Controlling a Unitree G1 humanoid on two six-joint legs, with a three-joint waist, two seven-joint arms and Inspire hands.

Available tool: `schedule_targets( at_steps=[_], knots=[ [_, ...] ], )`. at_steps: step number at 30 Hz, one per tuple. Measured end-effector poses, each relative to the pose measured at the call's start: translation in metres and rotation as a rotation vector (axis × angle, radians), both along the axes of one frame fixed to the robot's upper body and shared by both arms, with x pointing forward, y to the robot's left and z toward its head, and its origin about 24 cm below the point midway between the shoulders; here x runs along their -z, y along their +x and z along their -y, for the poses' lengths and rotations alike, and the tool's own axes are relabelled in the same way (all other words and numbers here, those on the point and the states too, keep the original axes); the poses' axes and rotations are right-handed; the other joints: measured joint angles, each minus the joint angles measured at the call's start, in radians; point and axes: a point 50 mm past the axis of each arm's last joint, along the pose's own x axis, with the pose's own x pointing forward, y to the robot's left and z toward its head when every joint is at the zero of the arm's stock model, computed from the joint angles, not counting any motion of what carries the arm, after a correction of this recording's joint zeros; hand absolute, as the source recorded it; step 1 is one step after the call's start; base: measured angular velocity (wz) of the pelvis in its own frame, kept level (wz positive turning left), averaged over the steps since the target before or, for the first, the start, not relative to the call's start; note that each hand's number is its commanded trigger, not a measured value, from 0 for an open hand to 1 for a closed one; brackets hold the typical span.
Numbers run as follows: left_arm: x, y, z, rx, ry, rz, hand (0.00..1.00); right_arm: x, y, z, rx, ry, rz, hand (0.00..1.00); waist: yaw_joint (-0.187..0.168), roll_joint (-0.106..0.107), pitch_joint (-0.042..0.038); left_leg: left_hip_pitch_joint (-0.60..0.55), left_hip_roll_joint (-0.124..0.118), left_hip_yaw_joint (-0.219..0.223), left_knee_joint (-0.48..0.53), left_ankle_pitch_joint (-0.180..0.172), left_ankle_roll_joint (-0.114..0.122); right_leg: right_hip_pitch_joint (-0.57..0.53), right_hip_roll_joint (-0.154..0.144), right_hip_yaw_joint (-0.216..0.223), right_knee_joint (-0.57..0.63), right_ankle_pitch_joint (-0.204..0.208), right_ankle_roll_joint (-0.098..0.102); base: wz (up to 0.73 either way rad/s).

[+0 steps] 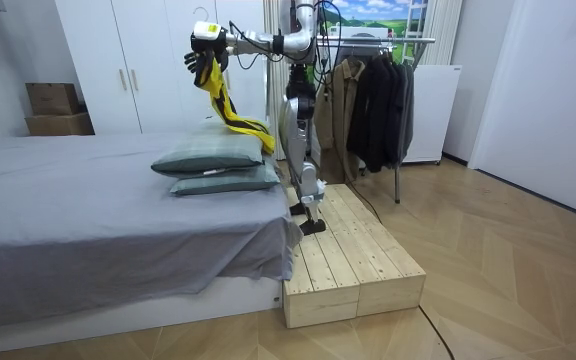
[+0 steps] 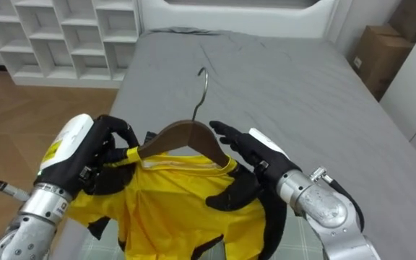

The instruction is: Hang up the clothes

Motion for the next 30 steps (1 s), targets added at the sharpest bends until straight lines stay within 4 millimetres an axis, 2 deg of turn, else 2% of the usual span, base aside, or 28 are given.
schedule_targets(
  at_steps=[20, 21, 23, 24, 25, 30],
  knots=[
    [0.0, -0.001, -0.002, 0.007, 0.084, 0.009, 1.0, 0.044, -0.002, 0.013, 0.03, -0.049, -0.193, 0.0, -0.001, 0.0, 0.0, 0.002, 0.001, -0.011, 0.0, 0.0, 0.0, 0.007, -0.007, -0.021, 0.0, 0.0, 0.0, 0.01],
    [0.0, -0.001, -0.002, 0.007, 0.084, 0.009, 1.0, 0.045, -0.003, 0.013, 0.03, -0.05, -0.198, 0.03, -0.001, 0.0, 0.0, 0.002, 0.001, -0.011, 0.0, 0.0, 0.0, 0.007, -0.007, -0.021, 0.0, 0.0, 0.0, 0.0],
    [0.0, -0.001, -0.002, 0.006, 0.087, 0.009, 1.0, 0.045, -0.003, 0.013, 0.023, -0.05, -0.205, 0.78, -0.001, 0.0, -0.0001, 0.002, 0.001, -0.011, 0.0, 0.0, 0.0, 0.007, -0.007, -0.022, 0.0, 0.0, 0.0, 0.0],
    [0.0, -0.001, -0.003, 0.006, 0.089, 0.009, 1.0, 0.046, -0.003, 0.013, 0.016, -0.049, -0.208, 0.91, -0.001, 0.0, -0.0001, 0.004, 0.001, -0.011, 0.0, 0.0, 0.0, 0.009, -0.007, -0.022, 0.0, 0.0, 0.0, 0.0],
    [0.0, -0.001, -0.003, 0.006, 0.091, 0.008, 1.0, 0.046, -0.003, 0.013, 0.013, -0.05, -0.21, 1.0, -0.001, 0.0, -0.0001, 0.009, 0.001, -0.011, 0.0, 0.0, 0.0, 0.014, -0.007, -0.021, -0.001, 0.0, 0.0, 0.0],
    [0.0, -0.001, -0.004, 0.006, 0.095, 0.008, 1.0, 0.047, -0.004, 0.011, 0.006, -0.053, -0.211, 1.0, -0.001, 0.001, -0.0004, 0.014, 0.001, -0.011, 0.0, 0.0, 0.0, 0.018, -0.006, -0.018, 0.0, 0.0, 0.0, 0.0]
  ],
)
